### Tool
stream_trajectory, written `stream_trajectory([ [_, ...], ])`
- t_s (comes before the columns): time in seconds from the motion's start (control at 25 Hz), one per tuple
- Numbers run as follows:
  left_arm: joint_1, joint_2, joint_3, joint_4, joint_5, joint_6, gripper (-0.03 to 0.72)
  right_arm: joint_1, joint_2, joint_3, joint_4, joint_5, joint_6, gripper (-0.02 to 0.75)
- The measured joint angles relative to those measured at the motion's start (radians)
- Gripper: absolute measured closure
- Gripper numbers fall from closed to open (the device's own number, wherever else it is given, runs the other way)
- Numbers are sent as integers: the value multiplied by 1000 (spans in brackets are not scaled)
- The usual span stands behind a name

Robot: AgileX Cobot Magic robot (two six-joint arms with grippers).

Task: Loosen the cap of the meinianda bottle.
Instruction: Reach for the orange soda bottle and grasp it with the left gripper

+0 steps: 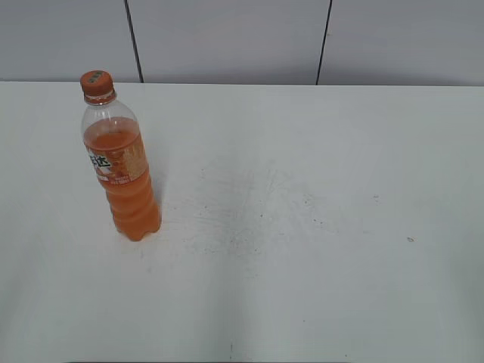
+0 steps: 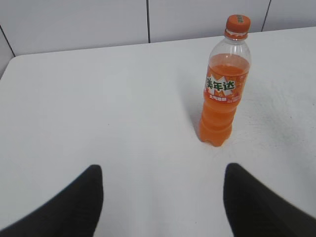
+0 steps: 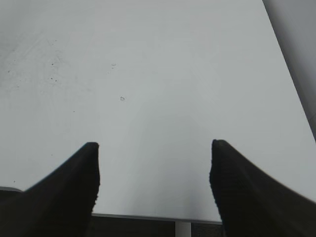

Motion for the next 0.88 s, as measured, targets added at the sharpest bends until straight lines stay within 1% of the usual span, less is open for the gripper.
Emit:
stream_trajectory([
  [0.88, 0, 0, 0, 0, 0, 0, 221, 0, 0, 0, 0, 0, 0, 213],
])
